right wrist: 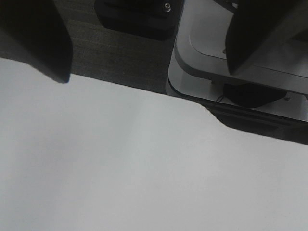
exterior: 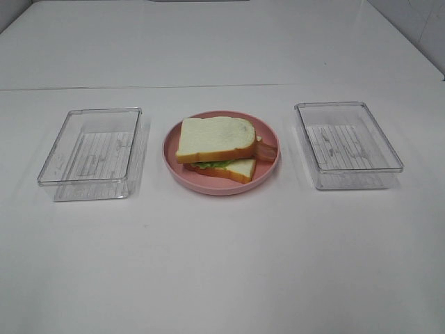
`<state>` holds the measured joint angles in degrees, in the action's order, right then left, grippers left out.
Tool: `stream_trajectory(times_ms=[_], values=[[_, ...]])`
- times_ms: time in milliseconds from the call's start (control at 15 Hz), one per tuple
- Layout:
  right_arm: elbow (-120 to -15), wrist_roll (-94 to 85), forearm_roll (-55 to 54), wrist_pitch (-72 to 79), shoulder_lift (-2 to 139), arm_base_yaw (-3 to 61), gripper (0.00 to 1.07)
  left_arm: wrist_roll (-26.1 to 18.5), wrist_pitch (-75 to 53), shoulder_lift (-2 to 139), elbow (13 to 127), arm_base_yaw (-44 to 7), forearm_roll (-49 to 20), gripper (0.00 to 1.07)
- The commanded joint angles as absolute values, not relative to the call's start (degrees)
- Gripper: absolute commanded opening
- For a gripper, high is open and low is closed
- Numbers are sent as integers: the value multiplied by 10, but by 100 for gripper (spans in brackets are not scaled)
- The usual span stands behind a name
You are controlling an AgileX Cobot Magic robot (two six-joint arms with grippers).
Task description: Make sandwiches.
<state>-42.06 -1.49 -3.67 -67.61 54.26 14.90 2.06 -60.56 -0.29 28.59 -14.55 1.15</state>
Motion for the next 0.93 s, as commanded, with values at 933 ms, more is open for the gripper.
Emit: stream_trajectory(times_ms=[933], values=[[-289, -52, -29, -608, 43, 150, 81, 23, -599, -14, 285, -147, 14, 79]])
